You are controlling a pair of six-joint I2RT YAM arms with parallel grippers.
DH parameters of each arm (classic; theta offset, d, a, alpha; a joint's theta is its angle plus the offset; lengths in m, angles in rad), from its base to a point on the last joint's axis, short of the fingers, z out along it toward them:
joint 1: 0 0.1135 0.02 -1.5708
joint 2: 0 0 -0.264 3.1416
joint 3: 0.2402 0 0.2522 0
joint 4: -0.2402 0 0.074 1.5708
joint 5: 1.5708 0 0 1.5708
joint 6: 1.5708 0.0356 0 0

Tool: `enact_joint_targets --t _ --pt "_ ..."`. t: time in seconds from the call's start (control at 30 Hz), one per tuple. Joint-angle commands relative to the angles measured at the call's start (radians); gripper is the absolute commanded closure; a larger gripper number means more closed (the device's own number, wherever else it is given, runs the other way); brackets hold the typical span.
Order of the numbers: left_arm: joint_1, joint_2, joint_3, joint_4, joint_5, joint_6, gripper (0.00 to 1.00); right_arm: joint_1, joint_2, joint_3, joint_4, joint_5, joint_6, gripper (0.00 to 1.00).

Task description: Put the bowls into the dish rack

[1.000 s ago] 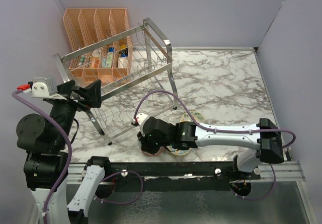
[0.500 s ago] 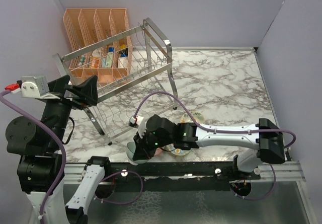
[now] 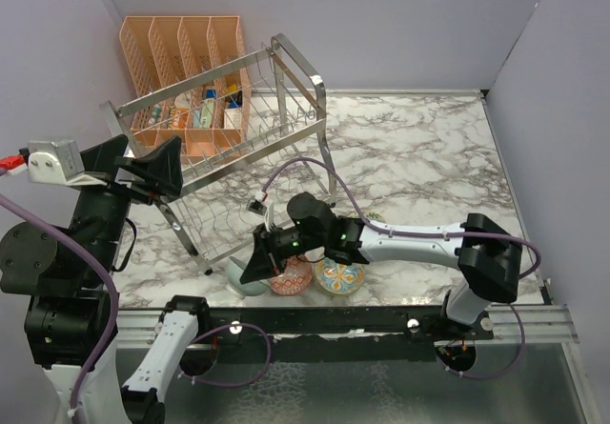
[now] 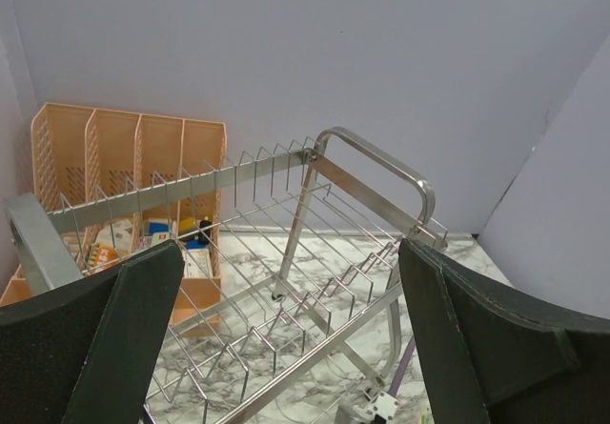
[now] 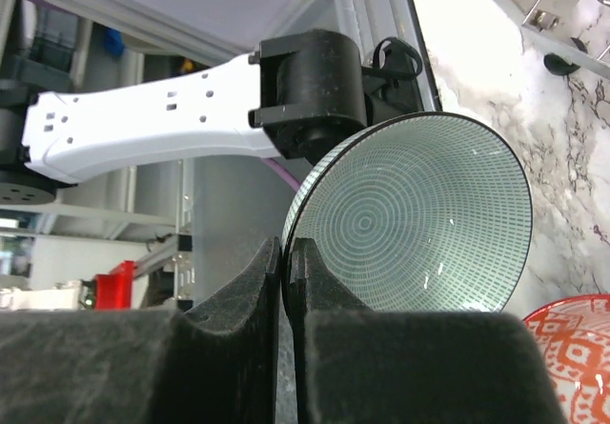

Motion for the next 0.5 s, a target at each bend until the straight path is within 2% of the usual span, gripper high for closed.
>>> enact_joint_targets --t 0.0,0.2,0.47 --pt "-0.012 0.022 0.037 0.006 0.02 0.008 0.01 -0.055 0.043 0.025 0.229 -0.113 0.118 0.99" --pt "-0.018 0.032 0.046 0.007 0.019 0.014 0.01 -0.091 0.123 0.029 0.369 -0.182 0.196 0.99" --pt "-0.024 0.047 0.075 0.002 0.016 0.015 0.01 -0.14 0.202 0.121 0.427 -0.197 0.235 0.99"
